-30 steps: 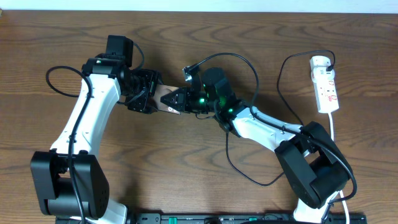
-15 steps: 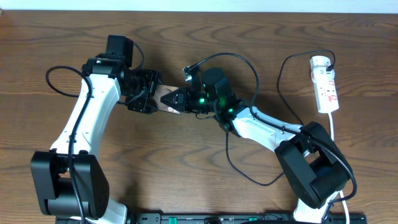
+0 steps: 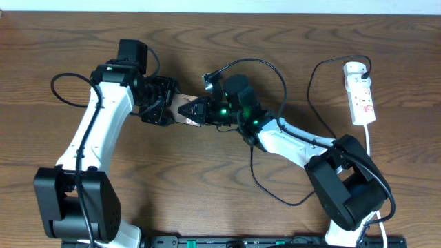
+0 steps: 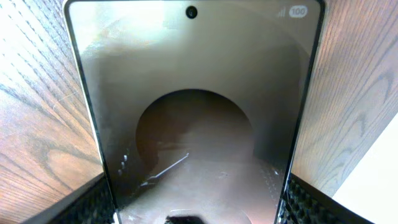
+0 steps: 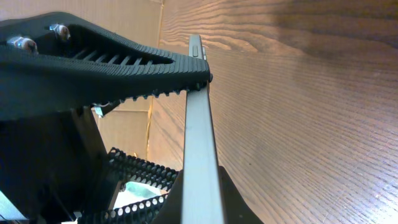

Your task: Plug charger to phone and switch on socket

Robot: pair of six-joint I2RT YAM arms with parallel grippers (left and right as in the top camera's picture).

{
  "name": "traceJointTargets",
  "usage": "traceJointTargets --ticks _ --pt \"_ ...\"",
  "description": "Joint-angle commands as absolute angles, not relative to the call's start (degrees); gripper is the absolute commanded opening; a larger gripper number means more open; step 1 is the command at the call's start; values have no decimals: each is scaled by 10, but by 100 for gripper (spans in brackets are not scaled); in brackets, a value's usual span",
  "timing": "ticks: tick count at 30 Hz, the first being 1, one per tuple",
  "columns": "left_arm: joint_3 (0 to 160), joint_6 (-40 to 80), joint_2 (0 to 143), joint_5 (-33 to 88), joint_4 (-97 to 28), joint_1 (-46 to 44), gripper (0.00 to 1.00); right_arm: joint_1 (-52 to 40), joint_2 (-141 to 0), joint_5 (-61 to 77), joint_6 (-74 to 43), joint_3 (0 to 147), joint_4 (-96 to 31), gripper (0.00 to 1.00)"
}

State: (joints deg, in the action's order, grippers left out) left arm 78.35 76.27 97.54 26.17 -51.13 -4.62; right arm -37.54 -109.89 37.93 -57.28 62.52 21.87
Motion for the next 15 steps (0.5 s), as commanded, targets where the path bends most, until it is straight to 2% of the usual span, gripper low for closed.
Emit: traceJointTargets --ticks 1,15 --pt "788 752 971 259 -513 -48 88 -379 -1098 381 -563 632 216 1" --pt "788 735 971 259 -503 -48 88 -378 -1098 380 -563 632 216 1"
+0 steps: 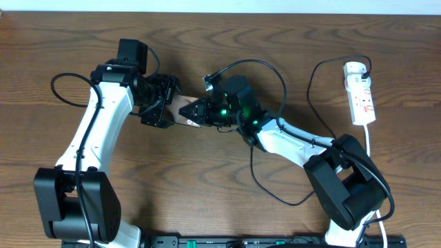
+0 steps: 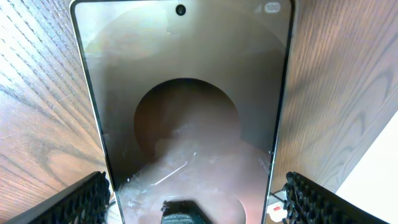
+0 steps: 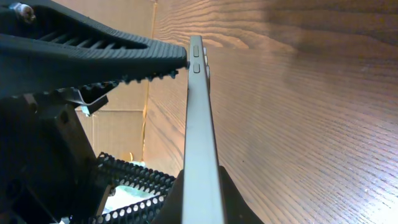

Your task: Plug charger to phone and switch on socket

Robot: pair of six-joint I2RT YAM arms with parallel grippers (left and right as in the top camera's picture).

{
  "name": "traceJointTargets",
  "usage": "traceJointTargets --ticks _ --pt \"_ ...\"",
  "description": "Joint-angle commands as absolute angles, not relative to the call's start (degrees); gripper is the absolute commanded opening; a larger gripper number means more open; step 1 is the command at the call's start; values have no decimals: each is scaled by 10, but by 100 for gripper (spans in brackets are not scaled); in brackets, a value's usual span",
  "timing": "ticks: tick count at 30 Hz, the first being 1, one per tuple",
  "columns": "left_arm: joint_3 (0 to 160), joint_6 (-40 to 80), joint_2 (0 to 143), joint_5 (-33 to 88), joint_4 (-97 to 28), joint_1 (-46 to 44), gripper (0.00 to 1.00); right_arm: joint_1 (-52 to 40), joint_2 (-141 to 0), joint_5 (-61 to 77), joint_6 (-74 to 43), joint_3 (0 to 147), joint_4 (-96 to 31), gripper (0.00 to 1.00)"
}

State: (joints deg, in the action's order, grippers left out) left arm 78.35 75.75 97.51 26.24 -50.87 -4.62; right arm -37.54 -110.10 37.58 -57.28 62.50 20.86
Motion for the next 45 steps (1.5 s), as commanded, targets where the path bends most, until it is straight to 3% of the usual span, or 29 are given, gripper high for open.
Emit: traceJointTargets --ticks 1,19,36,45 --pt "789 726 971 259 -497 -48 88 -378 -1098 380 -563 632 216 1" --pt "789 657 968 317 -440 -38 88 -326 -1098 337 -555 632 162 1" --pt "789 590 967 324 -414 -29 88 -306 -1098 335 -893 632 163 1" --pt "789 587 967 324 -401 -29 89 -311 -1098 340 -993 632 272 1"
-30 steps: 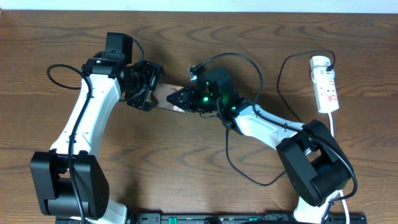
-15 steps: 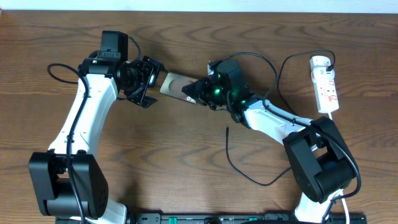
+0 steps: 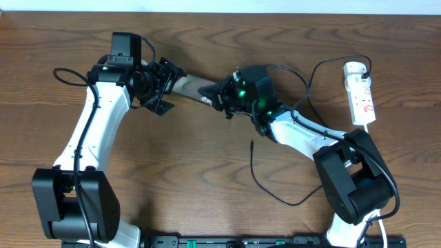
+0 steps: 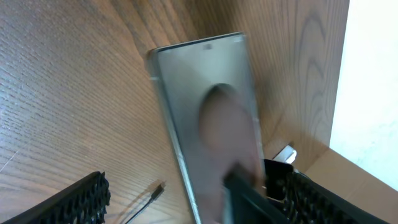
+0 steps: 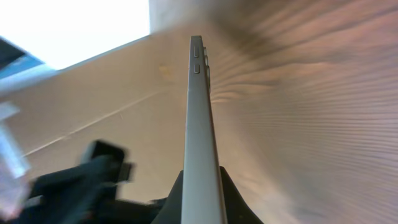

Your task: Plug charger to phone and switch on socket

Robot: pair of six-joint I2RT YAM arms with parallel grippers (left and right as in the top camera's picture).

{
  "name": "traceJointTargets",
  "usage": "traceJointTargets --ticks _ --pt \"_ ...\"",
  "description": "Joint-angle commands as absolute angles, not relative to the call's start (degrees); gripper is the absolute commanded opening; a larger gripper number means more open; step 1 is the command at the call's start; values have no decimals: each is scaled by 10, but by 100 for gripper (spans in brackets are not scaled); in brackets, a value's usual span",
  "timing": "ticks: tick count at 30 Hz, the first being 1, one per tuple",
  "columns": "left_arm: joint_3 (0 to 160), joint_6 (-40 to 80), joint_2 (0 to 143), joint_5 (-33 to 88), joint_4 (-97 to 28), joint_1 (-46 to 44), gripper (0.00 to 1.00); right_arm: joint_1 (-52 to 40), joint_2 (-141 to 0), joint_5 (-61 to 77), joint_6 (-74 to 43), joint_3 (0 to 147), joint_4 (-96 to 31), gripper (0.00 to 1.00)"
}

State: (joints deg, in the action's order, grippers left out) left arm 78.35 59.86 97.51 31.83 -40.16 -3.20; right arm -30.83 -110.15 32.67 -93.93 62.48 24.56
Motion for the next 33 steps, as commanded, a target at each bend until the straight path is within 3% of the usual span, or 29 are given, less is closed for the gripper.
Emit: traceJointTargets --ticks 1,33 --pt "789 587 967 324 -401 -29 89 -311 -1098 340 -1001 632 283 1" --pt "789 584 967 331 -280 -29 88 -347 -1098 359 -1089 632 470 1"
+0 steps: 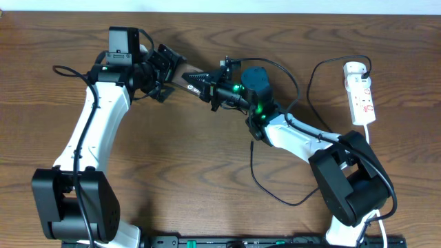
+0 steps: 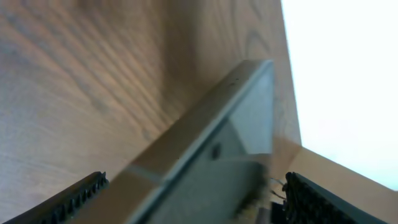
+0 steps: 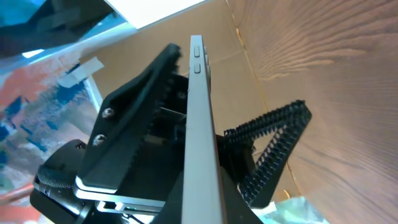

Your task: Plug charger to phone and switch on socket

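Note:
The phone [image 1: 187, 77] is held off the wooden table at its far middle, tilted, with my right gripper [image 1: 207, 89] shut on its end. The right wrist view shows the phone [image 3: 198, 112] edge-on, rising out of the shut right gripper [image 3: 199, 202]. My left gripper [image 1: 169, 74] is open, one finger on each side of the phone [image 2: 211, 155], which looks blurred in the left wrist view. The charger cable's free end [image 1: 252, 143] lies loose on the table. The white socket strip [image 1: 360, 93] lies at the far right, the cable plugged into it.
The black charger cable loops over the table [image 1: 207, 179] between the right arm's base and the strip. Another thin cable arches over the right arm's wrist. A black rail runs along the near edge.
The right gripper has shifted a little left and turned, still shut on the phone, which is now more steeply tilted. The left gripper sits slightly farther back, its fingers still apart around the phone.
First both grippers met at the phone near the table's middle, the right one shut on its end and the left one's fingers beside its edges. Soon after the phone sat farther from the left camera. It then stood nearer the far edge, and now hangs tilted there.

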Robot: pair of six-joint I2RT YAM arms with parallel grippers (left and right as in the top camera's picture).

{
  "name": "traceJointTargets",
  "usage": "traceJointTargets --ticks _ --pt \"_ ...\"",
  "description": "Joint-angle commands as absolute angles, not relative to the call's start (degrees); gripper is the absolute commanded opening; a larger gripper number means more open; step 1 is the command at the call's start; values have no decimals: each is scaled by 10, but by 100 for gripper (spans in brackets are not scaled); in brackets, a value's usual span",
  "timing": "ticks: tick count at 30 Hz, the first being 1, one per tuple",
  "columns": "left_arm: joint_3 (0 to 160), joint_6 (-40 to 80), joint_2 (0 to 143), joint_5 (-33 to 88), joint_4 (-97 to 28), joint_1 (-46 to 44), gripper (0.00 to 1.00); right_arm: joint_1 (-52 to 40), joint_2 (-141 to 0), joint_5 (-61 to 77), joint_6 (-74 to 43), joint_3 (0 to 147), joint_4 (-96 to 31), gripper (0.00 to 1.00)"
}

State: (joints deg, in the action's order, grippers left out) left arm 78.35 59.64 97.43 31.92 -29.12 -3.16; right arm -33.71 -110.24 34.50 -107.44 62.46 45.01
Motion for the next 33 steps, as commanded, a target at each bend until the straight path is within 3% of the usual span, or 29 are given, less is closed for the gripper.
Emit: traceJointTargets --ticks 1,5,9,13,21,24,26,33 --pt "789 584 967 336 -274 -29 87 -347 -1098 359 -1089 632 470 1" --pt "789 584 967 350 -238 -29 83 -346 -1098 359 -1094 632 470 1" --pt "789 585 967 367 -204 -29 67 -346 -1098 355 -1104 632 472 1" --pt "789 585 967 371 -189 -29 45 -346 -1098 342 -1118 632 484 1" --pt "789 585 967 371 -183 -29 43 -346 -1098 316 -1138 632 516 1" --pt "789 585 967 373 -179 -30 27 -346 -1098 315 -1144 632 517 1" --pt "789 585 967 381 -170 -30 21 -346 -1098 310 -1144 632 517 1" --pt "789 585 967 389 -155 -30 20 -347 -1098 301 -1149 632 517 1"
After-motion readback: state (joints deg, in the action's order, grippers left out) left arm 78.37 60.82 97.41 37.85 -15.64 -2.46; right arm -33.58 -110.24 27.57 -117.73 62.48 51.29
